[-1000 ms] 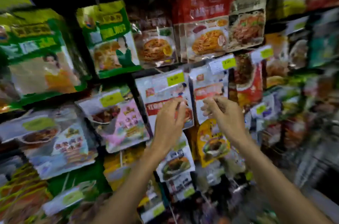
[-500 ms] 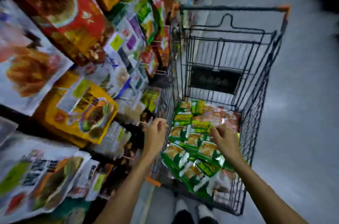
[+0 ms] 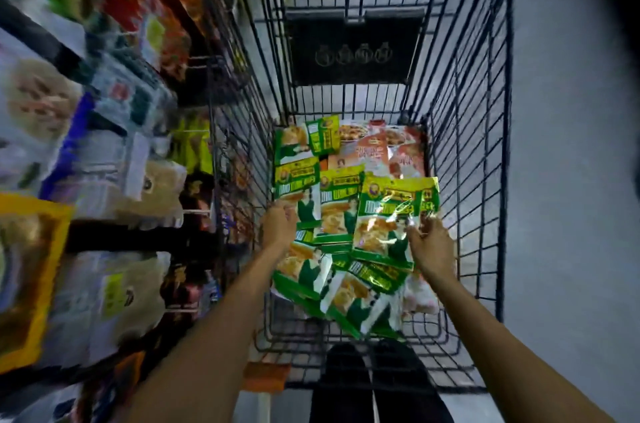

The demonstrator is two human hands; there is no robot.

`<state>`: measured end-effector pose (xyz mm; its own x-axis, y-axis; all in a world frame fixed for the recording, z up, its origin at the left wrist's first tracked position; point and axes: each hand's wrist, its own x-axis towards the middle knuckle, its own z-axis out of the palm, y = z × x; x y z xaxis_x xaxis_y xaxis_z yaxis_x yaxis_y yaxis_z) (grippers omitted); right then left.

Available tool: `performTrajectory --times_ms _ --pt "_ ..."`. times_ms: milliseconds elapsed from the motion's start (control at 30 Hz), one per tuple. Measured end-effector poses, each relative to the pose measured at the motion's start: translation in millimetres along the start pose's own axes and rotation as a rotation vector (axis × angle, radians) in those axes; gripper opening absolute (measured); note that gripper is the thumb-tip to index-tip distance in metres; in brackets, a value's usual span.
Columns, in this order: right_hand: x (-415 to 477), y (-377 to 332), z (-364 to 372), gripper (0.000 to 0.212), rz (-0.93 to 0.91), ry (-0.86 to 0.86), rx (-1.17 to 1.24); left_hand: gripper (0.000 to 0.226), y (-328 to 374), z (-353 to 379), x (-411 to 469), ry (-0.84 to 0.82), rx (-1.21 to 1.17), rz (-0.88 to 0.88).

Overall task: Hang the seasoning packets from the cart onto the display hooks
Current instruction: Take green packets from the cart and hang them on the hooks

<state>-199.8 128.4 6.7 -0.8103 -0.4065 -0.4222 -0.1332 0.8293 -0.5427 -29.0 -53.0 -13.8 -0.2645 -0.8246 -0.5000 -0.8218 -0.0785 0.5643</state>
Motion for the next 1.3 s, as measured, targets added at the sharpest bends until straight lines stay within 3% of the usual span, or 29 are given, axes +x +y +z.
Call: performTrajectory --times_ms 167,300,400,533,633,800,1167,1300 --pt "19.6 14.8 23.3 0.043 0.083 0.013 -0.106 0.025 -22.9 31.1 39.0 -0.031 0.141 0.016" --pt "27.4 13.1 34.9 0.056 0.127 0.049 -0.151 0.044 -35.8 47.7 48.1 -0.104 0.317 0.084" --pt "29.0 7.9 40.7 0.067 0.16 0.063 -0.181 0.046 -38.1 57.0 37.2 -0.068 0.314 0.13" --pt "30.6 2.1 44.6 0.066 0.21 0.076 -0.182 0.033 -35.9 60.2 25.0 0.059 0.172 0.214" --pt "33.9 4.5 44.4 0.064 0.227 0.077 -0.096 0.031 -26.0 59.7 33.7 0.081 -0.005 0.054" --pt "40.9 12.9 45.7 0.053 0.224 0.022 -0.091 0.073 -14.1 52.9 66.2 -0.094 0.004 -0.252" --pt "32.9 14.2 43.9 0.038 0.166 -0.005 0.123 0.077 -14.7 49.2 77.9 -0.124 -0.015 -0.289" --pt "30.4 14.0 44.3 0.037 0.148 0.0 0.134 0.075 -16.4 44.9 83.9 -0.218 -0.004 -0.245"
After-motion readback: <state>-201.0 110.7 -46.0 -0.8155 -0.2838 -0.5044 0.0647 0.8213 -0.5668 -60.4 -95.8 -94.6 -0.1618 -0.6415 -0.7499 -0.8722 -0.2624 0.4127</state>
